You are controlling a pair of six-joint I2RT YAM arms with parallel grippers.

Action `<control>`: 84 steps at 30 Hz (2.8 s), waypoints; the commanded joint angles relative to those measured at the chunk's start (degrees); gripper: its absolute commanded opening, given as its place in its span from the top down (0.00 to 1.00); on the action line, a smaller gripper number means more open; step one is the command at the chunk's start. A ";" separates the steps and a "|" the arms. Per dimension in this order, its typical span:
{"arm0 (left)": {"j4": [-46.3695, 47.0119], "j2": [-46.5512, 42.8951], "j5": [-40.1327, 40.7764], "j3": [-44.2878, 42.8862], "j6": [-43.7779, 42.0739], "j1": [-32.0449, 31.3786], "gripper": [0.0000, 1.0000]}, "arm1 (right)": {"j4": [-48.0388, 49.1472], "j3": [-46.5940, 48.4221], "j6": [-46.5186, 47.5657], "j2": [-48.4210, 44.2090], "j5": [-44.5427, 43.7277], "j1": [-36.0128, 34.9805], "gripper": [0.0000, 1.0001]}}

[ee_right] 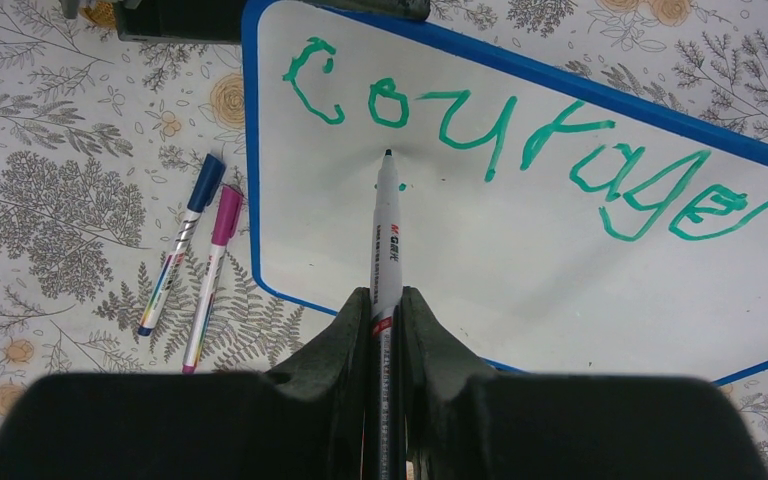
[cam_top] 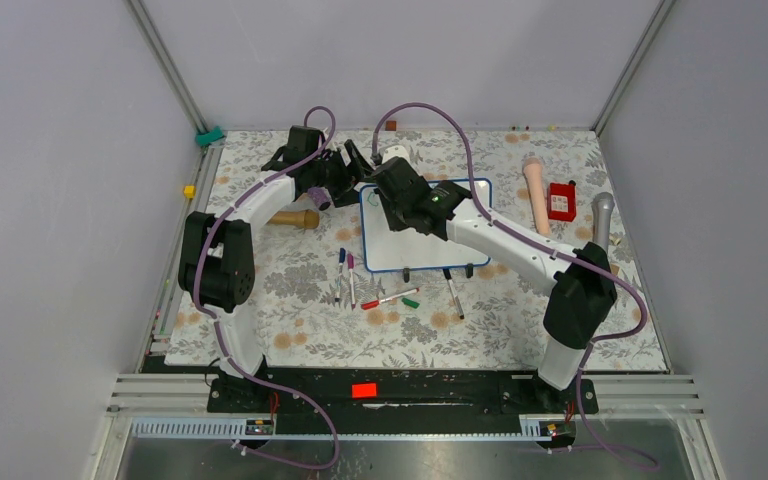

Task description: Write a sentence on the whiteboard

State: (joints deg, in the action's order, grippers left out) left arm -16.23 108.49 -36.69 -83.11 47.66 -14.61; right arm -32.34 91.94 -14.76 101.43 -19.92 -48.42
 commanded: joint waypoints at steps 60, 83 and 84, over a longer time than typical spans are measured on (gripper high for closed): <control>1.12 -2.75 -2.53 0.73 -0.64 -0.42 0.23 | -0.84 -1.39 0.09 -3.69 -5.35 0.00 1.00; 0.50 -2.91 -2.70 0.50 -1.25 -0.42 0.23 | -1.60 -1.92 -0.21 -2.52 -6.31 0.17 1.00; 0.47 -2.96 -2.70 0.55 -1.25 -0.37 0.23 | -1.61 -2.00 -0.24 -2.55 -6.18 0.17 1.00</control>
State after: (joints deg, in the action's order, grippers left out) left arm -16.40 108.47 -38.85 -82.50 47.57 -14.79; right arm -34.00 88.27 -15.16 98.65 -24.56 -48.60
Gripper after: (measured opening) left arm 0.773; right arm 0.178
